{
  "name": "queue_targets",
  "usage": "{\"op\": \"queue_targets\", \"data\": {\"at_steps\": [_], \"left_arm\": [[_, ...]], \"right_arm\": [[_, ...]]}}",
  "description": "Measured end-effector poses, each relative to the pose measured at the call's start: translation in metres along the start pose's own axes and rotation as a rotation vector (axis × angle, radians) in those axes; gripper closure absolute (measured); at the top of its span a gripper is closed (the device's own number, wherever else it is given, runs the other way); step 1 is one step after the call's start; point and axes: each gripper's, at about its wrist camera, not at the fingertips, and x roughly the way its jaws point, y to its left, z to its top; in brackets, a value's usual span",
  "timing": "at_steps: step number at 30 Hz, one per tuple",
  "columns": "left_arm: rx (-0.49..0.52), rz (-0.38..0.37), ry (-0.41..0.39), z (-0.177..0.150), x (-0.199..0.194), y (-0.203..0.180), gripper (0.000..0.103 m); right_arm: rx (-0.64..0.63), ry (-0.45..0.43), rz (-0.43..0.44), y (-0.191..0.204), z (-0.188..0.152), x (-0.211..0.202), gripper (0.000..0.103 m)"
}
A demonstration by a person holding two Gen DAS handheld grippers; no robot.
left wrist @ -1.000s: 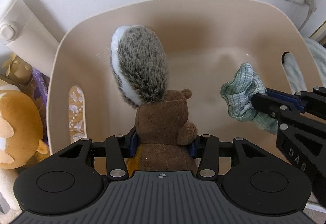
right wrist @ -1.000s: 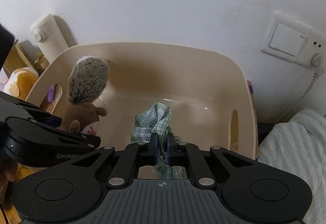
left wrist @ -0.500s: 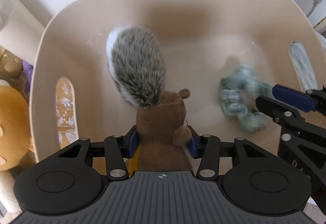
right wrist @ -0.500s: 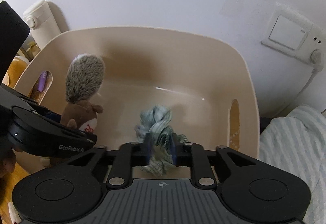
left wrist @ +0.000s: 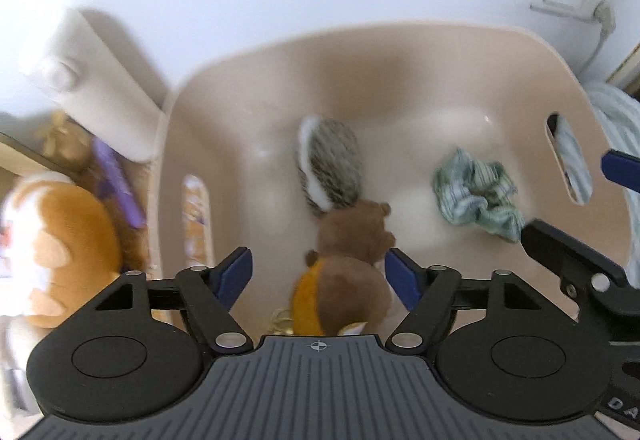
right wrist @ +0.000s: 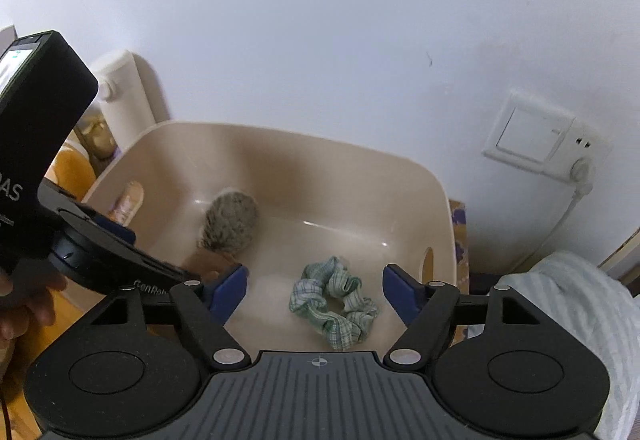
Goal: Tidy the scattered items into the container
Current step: 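Withdraw both tools from the basket toward the remaining items on the table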
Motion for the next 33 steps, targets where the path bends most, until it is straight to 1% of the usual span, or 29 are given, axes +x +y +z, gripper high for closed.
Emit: {"op": "queue_targets", "data": {"at_steps": [1,3,6,9,16,18,20,25,29,33], "left_arm": [[-0.009,-0.005,-0.012,0.001,-0.006,0.002,0.027],[-0.029,-0.024,-0.035,-0.002,-0.023,0.006,0.027],[-0.044,-0.040,-0.072,-0.010,-0.049,0.012,0.026],[-0.045,-0.040,-0.110,-0.023,-0.067,0.017,0.024],[-0.058,-0.029,-0.129,-0.060,-0.089,0.034,0.024],[-0.077,-0.023,-0.131,-0.073,-0.092,0.041,0.024],[-0.108,-0.016,-0.130,-0.087,-0.095,0.048,0.024],[-0.199,-0.021,-0.096,-0.126,-0.092,0.056,0.024],[-0.287,-0.035,-0.062,-0.155,-0.087,0.061,0.024],[-0.326,-0.038,-0.027,-0.174,-0.080,0.061,0.024]], "right_arm": [[0.001,-0.009,0.003,0.001,0.001,-0.006,0.024],[0.008,-0.028,0.007,0.002,0.001,-0.020,0.017],[0.039,-0.065,0.013,0.002,-0.003,-0.041,0.012],[0.082,-0.097,0.025,-0.001,-0.012,-0.060,0.011],[0.135,-0.119,0.012,-0.005,-0.040,-0.097,0.009],[0.146,-0.115,0.005,-0.006,-0.051,-0.104,0.007],[0.170,-0.105,0.004,-0.007,-0.062,-0.108,0.001],[0.222,-0.060,0.001,-0.005,-0.097,-0.111,0.000],[0.267,0.002,0.005,-0.002,-0.126,-0.104,0.000],[0.293,0.052,-0.003,0.002,-0.148,-0.098,0.000]]}}
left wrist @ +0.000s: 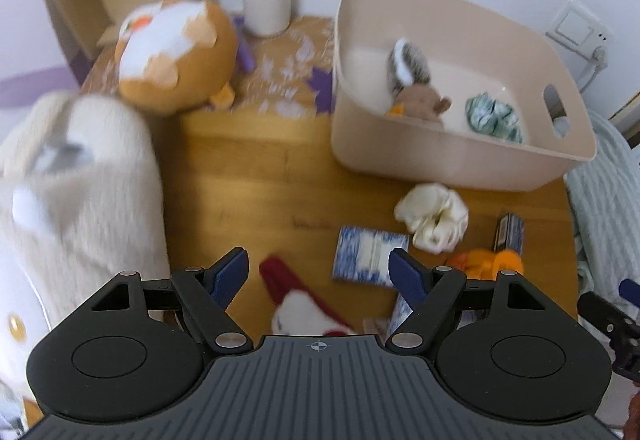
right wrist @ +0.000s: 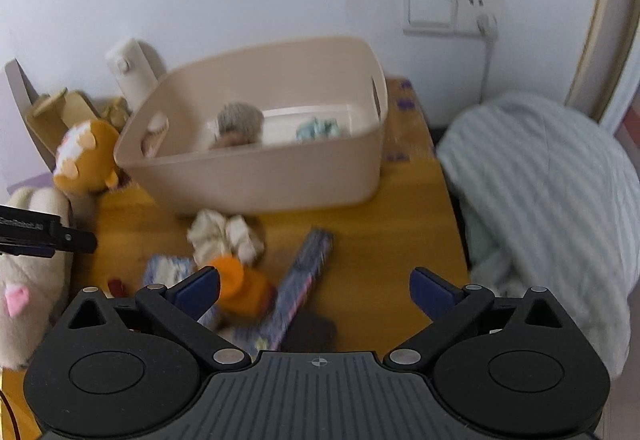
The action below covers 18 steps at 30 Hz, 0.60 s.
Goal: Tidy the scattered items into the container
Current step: 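Withdraw both tools from the basket toward the remaining items on the table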
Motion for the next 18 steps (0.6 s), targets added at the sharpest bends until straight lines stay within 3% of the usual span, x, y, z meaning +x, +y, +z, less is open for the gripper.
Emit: {"op": "queue_targets", "data": {"at_steps": [10,18], "left_arm": [[-0.137,-0.003,0.102,-0.033,0.027,0.010,0.024],[-0.195,0.026,0.111,-0.042,0.041,0.011,0.024]], "right_arm": [[0.000,0.027,-0.019,0.009,-0.024,0.014,0.000],[-0.055,-0.004,-0.029,0.024,-0.033,0.032,0.006]]}}
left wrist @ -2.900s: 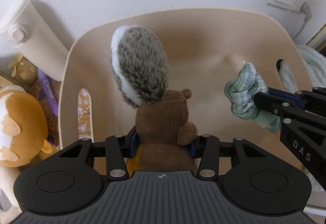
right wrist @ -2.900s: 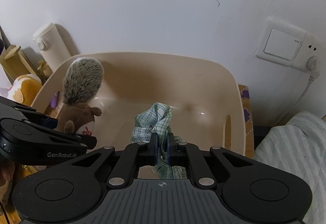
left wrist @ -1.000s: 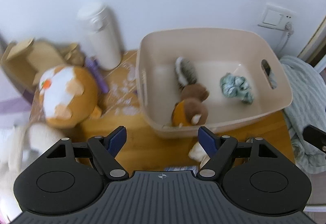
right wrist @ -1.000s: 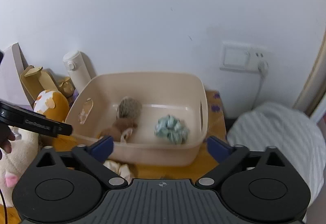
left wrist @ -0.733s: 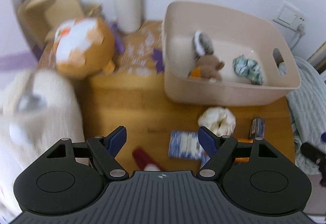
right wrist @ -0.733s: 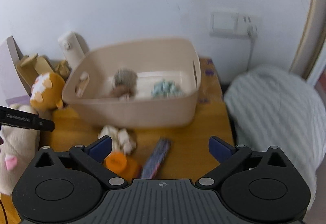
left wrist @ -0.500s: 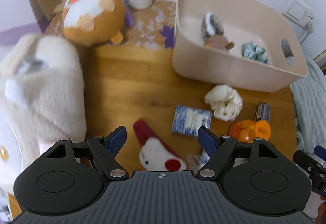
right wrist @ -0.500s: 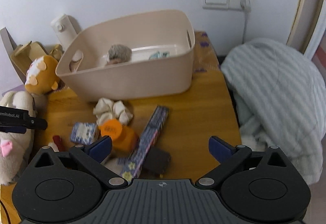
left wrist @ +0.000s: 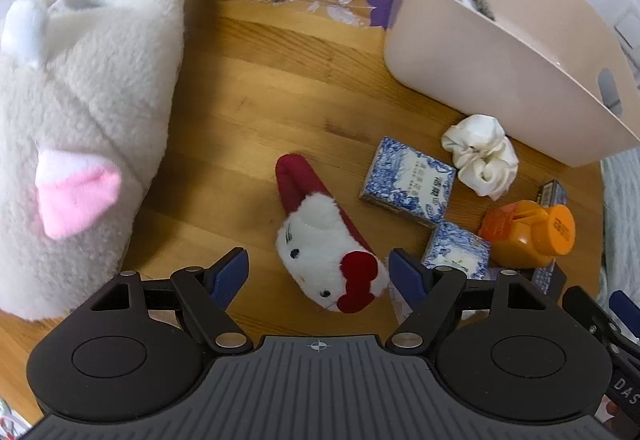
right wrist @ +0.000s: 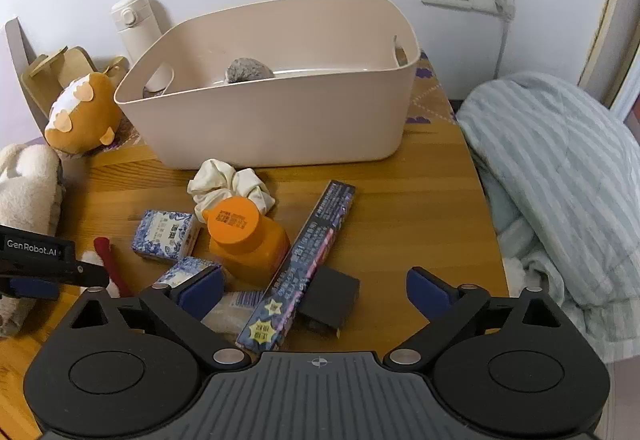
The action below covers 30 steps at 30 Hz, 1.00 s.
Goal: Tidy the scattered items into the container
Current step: 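Withdraw both tools from the basket toward the remaining items on the table, then grasp the pencil box with the right tool while the left tool grasps the plush slipper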
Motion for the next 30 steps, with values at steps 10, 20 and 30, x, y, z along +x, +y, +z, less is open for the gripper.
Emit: {"op": "queue_targets", "data": {"at_steps": [10,20,30], "left_arm": [[-0.048,0.006,0.022,-0.007,0.018,0.000,0.024],[-0.050,0.034,0.036,-0.006,0.033,-0.005,0.025],[-0.021,0.046,0.030,-0.002,0.038,-0.008,0.038]], "right_arm": [[-0.032,-0.036,-0.033,0.010,-0.008,0.023,0.018],[-0.061,0.007,-0.029,0.018,-0.003,0.046,0.038],[-0.045,0.034,-0.012,0.016,0.003,0.053,0.071]]}}
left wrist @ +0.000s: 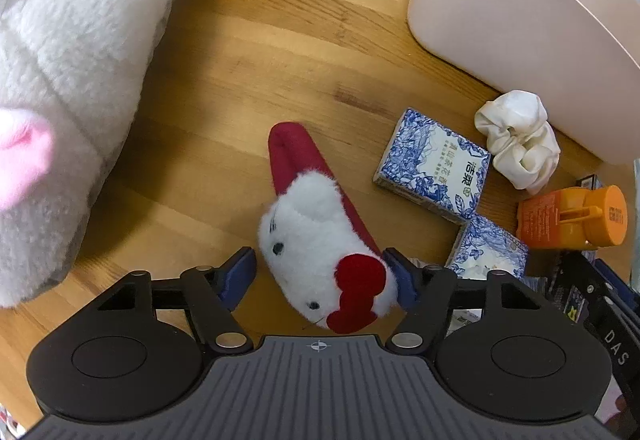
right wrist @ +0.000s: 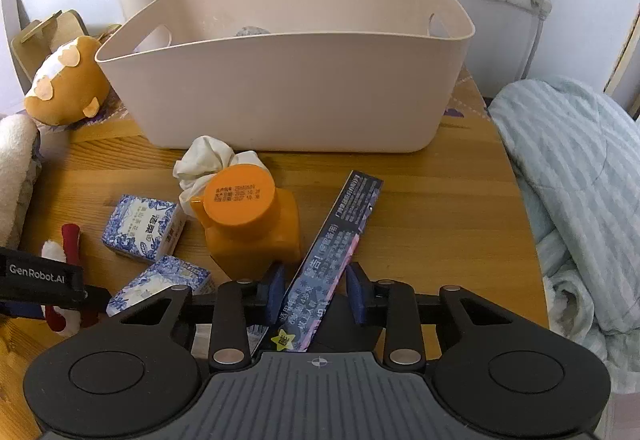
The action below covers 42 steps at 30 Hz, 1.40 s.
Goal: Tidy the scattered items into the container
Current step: 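Grasp the pencil box with the right tool while the left tool grasps the plush slipper, then lift the pencil box and slipper and carry both over the basket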
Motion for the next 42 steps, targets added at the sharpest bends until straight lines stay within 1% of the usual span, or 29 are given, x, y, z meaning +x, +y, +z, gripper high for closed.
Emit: {"op": "queue_targets", "data": {"at_steps": [1,2,6,8,14,19,24,33,39,42], "left_arm": [[0.006,0.003,-0.008,0.000,-0.001,0.000,0.044],[0.010,0.001,-0.014,0.001,-0.001,-0.001,0.046],[0.001,-0.009,-0.018,0.002,-0.002,0.003,0.052],[-0.004,-0.012,-0.019,0.001,-0.003,0.006,0.054],[-0.013,-0.017,-0.025,-0.001,-0.006,0.007,0.055],[-0.014,-0.022,-0.061,-0.003,-0.019,0.011,0.055],[-0.024,-0.046,-0.088,0.000,-0.035,0.016,0.055],[0.004,-0.097,-0.125,0.000,-0.058,0.006,0.055],[-0.002,-0.137,-0.157,0.008,-0.077,-0.001,0.055],[0.009,-0.151,-0.185,0.015,-0.086,-0.007,0.055]], "right_arm": [[0.006,0.002,0.001,-0.001,0.000,0.000,0.073],[0.014,0.004,0.002,-0.001,0.000,0.000,0.075],[0.067,0.009,0.012,-0.007,-0.001,-0.002,0.082],[0.090,0.008,0.018,-0.010,-0.003,-0.005,0.082],[0.137,0.016,0.037,-0.015,-0.006,-0.010,0.082],[0.190,-0.004,0.068,-0.021,-0.005,-0.022,0.082],[0.229,-0.050,0.091,-0.030,-0.001,-0.043,0.082],[0.268,-0.123,0.105,-0.045,0.009,-0.075,0.082],[0.268,-0.185,0.108,-0.051,0.017,-0.095,0.082],[0.274,-0.216,0.112,-0.056,0.025,-0.104,0.082]]}}
